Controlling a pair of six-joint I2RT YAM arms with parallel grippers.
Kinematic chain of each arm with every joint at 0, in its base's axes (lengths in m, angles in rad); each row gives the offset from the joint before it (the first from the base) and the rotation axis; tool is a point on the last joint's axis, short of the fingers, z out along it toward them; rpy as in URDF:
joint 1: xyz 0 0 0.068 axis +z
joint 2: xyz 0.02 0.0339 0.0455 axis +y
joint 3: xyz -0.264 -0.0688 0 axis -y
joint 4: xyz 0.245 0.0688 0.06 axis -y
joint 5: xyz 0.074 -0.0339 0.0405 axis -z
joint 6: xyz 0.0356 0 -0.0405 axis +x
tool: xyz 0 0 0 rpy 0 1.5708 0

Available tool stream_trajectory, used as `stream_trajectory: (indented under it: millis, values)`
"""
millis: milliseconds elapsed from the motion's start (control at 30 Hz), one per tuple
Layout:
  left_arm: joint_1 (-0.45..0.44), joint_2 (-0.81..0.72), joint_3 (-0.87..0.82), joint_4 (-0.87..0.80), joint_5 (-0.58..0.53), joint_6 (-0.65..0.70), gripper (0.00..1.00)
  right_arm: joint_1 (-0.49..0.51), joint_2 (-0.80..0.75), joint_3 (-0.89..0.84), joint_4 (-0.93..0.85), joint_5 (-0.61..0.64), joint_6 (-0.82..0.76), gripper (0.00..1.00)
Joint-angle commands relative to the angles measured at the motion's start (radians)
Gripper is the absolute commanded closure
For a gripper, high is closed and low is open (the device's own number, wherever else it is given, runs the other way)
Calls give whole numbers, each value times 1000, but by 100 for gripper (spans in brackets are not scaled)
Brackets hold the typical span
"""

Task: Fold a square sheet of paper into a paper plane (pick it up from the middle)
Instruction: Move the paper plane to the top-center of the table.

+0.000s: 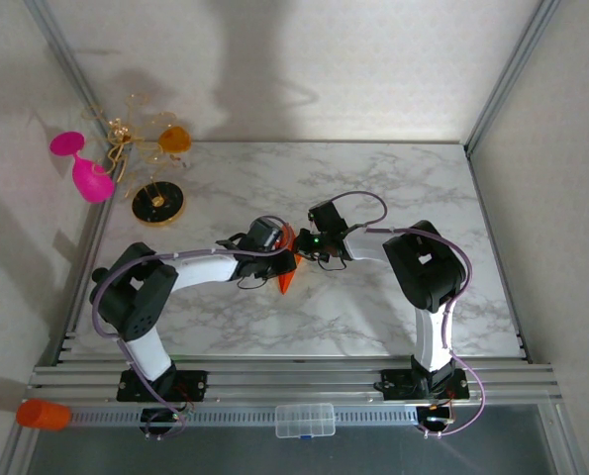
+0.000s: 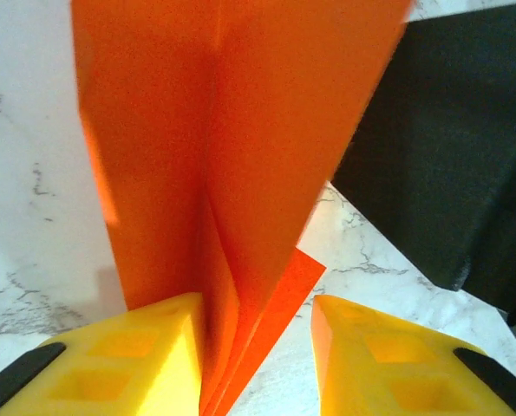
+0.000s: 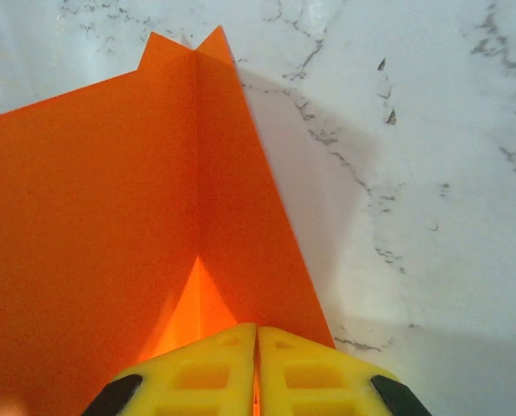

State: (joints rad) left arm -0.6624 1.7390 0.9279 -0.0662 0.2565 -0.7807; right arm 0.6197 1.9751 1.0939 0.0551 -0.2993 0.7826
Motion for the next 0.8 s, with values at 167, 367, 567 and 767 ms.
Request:
stream_trajectory:
  millis: [167, 367, 567, 767]
  values:
    - [-24, 46, 55, -68, -84, 40, 62, -2, 54, -18, -72, 17, 23, 90]
    - [-39, 72, 90, -102, -118, 65, 59, -1, 53, -20, -70, 15, 24, 90]
    - [-42, 84, 107, -134, -148, 90, 57, -3, 53, -23, -70, 15, 23, 90]
    - [-42, 79, 114, -144, -167, 95, 59, -4, 51, -24, -72, 15, 23, 90]
